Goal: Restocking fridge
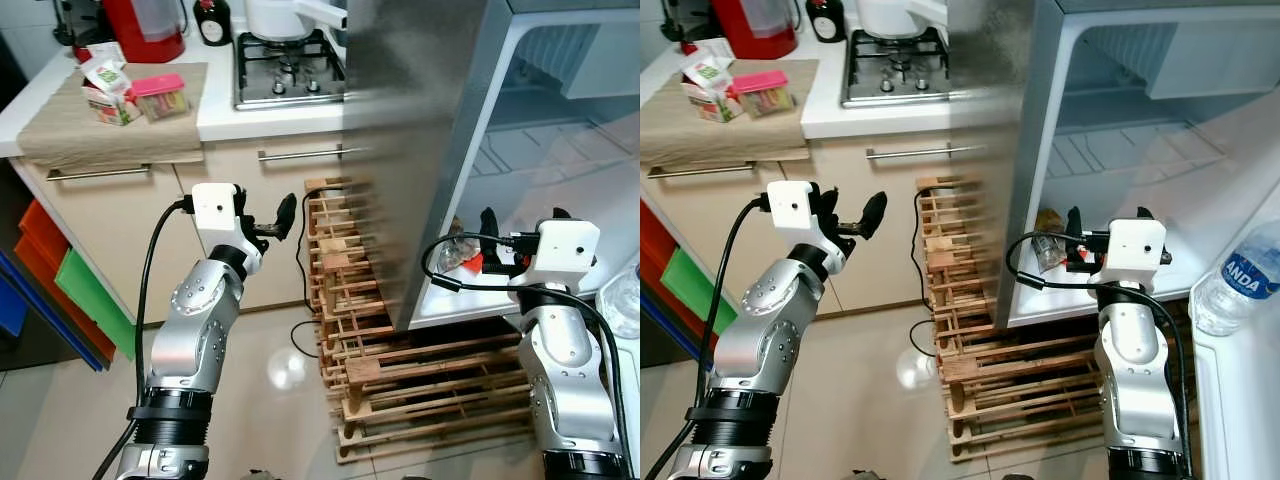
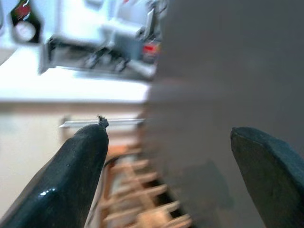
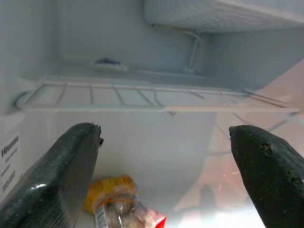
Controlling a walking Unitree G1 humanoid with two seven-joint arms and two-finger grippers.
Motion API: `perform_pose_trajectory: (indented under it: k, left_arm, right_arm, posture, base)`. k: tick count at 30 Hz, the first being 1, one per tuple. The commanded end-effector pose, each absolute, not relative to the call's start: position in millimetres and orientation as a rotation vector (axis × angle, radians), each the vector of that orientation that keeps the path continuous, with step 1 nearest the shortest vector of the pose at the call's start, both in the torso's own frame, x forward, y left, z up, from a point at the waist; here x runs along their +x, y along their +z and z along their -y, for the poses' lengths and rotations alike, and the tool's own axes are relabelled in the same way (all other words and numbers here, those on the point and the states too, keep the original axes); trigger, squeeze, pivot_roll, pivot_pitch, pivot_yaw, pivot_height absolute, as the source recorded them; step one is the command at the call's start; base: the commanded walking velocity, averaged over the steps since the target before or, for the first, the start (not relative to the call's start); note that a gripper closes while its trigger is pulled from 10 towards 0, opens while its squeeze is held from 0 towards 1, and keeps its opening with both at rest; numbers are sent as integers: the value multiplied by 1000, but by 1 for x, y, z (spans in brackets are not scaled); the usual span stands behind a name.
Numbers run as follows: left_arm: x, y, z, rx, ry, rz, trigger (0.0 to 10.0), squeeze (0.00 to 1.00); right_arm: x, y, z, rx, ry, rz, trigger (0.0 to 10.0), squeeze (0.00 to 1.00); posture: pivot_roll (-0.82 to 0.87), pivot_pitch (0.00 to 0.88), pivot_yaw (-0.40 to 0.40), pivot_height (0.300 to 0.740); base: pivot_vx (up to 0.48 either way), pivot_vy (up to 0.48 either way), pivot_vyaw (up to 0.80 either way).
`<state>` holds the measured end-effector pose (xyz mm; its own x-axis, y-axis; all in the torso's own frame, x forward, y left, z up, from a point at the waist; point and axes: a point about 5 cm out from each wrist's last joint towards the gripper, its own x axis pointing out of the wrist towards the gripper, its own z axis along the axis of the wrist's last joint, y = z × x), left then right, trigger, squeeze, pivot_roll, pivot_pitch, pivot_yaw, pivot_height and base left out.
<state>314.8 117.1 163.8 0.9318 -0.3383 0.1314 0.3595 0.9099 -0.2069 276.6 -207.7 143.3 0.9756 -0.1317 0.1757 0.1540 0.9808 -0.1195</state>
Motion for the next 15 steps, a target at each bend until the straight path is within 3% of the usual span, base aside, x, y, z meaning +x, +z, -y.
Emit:
perform_pose_trajectory:
  k: [1, 10, 15]
  left_arm:
    - [312, 173, -105, -244, -433, 131, 10000, 0]
    - [315, 178, -105, -198, -458, 125, 10000, 0]
    - [319, 179, -112, -236, -413, 117, 10000, 0]
  right_arm:
    - [278, 147, 211, -129, -164, 180, 10000, 0]
    - [275, 141, 212, -105, -202, 175, 10000, 0]
    - [275, 140, 210, -101, -203, 172, 10000, 0]
  posture:
    - [-134, 0, 71, 732]
    - [-120, 0, 118, 732]
    - [-113, 0, 120, 732]
  base:
    - [247, -409, 0]
    - [268, -394, 0]
    - [0, 0, 0]
